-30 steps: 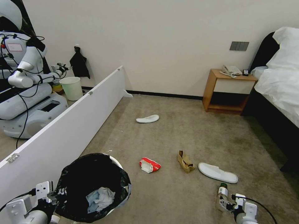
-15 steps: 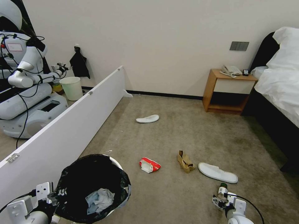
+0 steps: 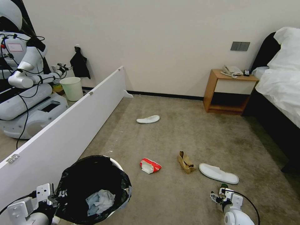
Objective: Pick up the trash bin, then pick up the garbage from the floor and place it into the trash bin.
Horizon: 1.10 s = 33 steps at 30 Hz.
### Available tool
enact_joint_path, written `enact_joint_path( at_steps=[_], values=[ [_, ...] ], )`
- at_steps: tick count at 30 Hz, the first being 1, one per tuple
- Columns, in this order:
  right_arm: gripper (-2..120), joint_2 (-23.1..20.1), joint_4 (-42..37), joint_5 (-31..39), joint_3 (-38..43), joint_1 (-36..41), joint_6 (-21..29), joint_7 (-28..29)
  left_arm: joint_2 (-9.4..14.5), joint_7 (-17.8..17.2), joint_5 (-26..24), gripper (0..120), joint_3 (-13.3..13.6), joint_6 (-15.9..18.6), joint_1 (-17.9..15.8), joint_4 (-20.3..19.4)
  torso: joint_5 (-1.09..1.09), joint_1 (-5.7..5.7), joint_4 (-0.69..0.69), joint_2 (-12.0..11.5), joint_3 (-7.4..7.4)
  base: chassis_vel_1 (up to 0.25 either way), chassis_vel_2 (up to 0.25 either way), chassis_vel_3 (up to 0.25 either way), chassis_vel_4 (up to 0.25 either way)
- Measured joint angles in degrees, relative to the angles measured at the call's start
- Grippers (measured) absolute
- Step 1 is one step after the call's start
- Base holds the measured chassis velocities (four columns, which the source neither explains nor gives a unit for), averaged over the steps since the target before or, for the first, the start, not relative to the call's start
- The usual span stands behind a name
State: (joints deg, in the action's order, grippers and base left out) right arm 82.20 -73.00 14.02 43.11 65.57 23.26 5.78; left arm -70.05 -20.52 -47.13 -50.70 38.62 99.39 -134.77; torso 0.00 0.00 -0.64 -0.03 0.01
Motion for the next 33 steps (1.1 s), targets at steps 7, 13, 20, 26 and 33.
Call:
enact_joint_path(
  at_steps=[7,13,20,26,33],
  values=[
    [100,0.26,2.81,-1.11,1.13,-0.91,-0.49,-0.31,0.03,-0.01,-0.02,3,-0.08,0.01,0.36,-0.31,-0.01,0.00,0.00,0.00,0.00,0.000,0.000,0.000,0.000],
    [100,0.35,3.99,-1.81,1.78,-1.37,-0.68,-0.47,0.11,-0.01,-0.19,3,-0.26,0.01,0.39,-0.63,-0.01,0.00,-0.01,0.00,0.00,0.000,0.000,0.000,0.000],
    [96,0.31,5.97,-2.00,2.15,-2.11,-0.69,-1.37,-0.11,-0.01,-0.23,3,-0.20,0.01,0.52,-0.85,0.00,0.00,0.00,0.00,0.00,0.000,0.000,0.000,0.000],
    [78,0.39,7.21,-1.97,2.49,-2.44,-0.63,-1.54,-0.04,-0.01,-0.55,3,-0.52,0.01,0.69,-1.04,0.00,0.00,-0.01,0.00,0.00,0.000,0.000,0.000,0.000],
    [49,0.59,8.33,-2.11,2.77,-2.92,-0.35,-1.55,-0.06,0.14,-0.61,3,-0.70,-0.02,1.12,-1.05,-0.01,0.00,0.00,0.00,-0.01,0.000,0.000,0.000,0.000]
  ],
)
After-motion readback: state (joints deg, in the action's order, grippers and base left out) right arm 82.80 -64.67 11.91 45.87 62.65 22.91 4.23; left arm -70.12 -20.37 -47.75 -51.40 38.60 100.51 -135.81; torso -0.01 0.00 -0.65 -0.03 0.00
